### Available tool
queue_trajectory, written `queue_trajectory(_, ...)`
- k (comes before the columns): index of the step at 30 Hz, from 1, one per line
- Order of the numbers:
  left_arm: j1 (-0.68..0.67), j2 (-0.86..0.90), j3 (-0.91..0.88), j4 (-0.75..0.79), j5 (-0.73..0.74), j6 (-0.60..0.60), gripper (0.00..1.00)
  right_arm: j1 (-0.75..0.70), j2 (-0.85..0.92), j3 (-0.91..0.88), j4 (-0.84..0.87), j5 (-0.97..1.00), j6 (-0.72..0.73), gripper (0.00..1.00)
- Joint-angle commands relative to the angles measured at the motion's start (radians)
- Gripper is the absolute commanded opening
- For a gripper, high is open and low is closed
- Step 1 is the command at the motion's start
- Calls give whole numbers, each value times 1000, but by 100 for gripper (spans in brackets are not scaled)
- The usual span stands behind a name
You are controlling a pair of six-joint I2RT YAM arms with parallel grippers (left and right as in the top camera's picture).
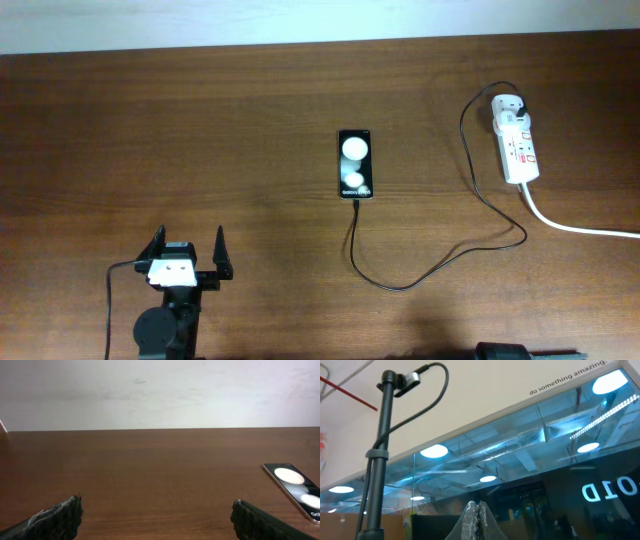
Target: Plug charger to phone and switch on socket
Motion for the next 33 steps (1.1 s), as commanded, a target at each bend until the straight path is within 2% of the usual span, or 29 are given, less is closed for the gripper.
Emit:
queue_trajectory(1, 5, -11, -2, -6, 19, 19, 99, 9, -11, -5, 13, 9, 1, 8)
queue_trajectory(2, 5, -11, -2, -6, 19, 19, 99, 9, -11, -8, 24, 10, 1, 13)
queue_trajectory(3, 5, -11, -2, -6, 19, 19, 99, 9, -11, -17, 31, 10, 1, 22)
queue_trajectory(5, 5, -11, -2, -6, 19, 19, 99, 9, -11, -51, -40, 9, 1, 55)
queue_trajectory(6, 5, -11, -2, -6, 19, 19, 99, 9, -11, -65, -146, 10, 1, 99)
queue_trajectory(8, 5, -11, -2, -6, 19, 19, 99, 9, -11, -100, -206, 122, 1, 99)
queue_trajectory(10, 5, -11, -2, -6, 19, 19, 99, 9, -11, -135, -208, 121, 1, 99)
queue_trajectory(15, 5, -11, -2, -6, 19, 19, 99, 9, -11, -445, -205, 182, 2, 99)
queue_trajectory(18, 5, -11, -2, -6, 19, 19, 99, 9, -10, -740, -57, 185, 8, 99)
queue_trajectory(21, 5, -11, -2, -6, 19, 19, 99, 9, -11, -951, 133, 203, 8, 99)
queue_trajectory(24, 5, -11, -2, -6, 19, 19, 99, 9, -11, -1064, 214, 238, 8, 99)
queue_trajectory(33, 5, -11, -2, -6, 19, 19, 99, 63, -12, -1224, 299, 299, 4, 99)
